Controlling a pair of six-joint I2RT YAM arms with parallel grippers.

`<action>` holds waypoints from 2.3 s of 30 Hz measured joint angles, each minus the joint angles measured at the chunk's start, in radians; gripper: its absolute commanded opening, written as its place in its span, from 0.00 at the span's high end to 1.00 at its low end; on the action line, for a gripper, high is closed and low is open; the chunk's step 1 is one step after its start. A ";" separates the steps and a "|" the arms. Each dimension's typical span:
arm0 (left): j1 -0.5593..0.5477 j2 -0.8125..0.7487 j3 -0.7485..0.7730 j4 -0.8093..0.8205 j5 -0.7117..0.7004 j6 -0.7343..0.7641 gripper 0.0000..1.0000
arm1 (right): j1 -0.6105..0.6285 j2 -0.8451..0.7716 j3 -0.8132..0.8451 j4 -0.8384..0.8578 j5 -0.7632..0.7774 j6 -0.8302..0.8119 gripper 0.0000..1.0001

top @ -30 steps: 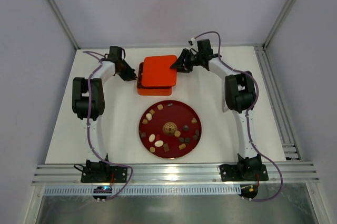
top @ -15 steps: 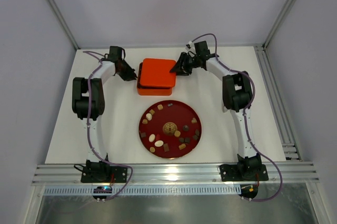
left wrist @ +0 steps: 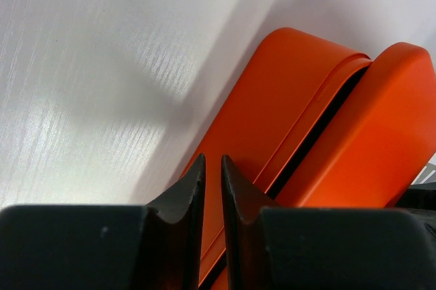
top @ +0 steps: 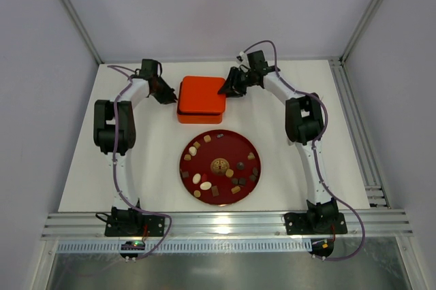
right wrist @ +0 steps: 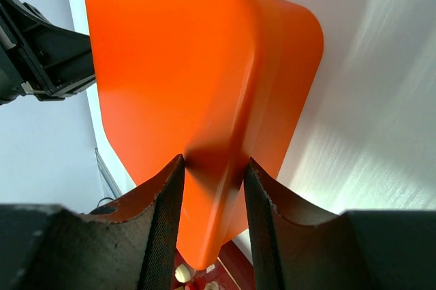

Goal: Pack the chocolate

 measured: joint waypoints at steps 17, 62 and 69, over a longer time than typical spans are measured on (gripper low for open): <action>-0.002 0.000 0.005 0.000 -0.010 0.000 0.86 | 0.020 0.005 0.034 -0.081 0.020 -0.076 0.56; -0.014 -0.030 -0.097 0.069 -0.067 -0.095 0.92 | 0.130 -0.075 0.031 -0.252 0.235 -0.265 0.39; -0.016 -0.034 -0.106 0.079 -0.069 -0.105 0.92 | 0.148 -0.091 0.031 -0.269 0.288 -0.301 0.39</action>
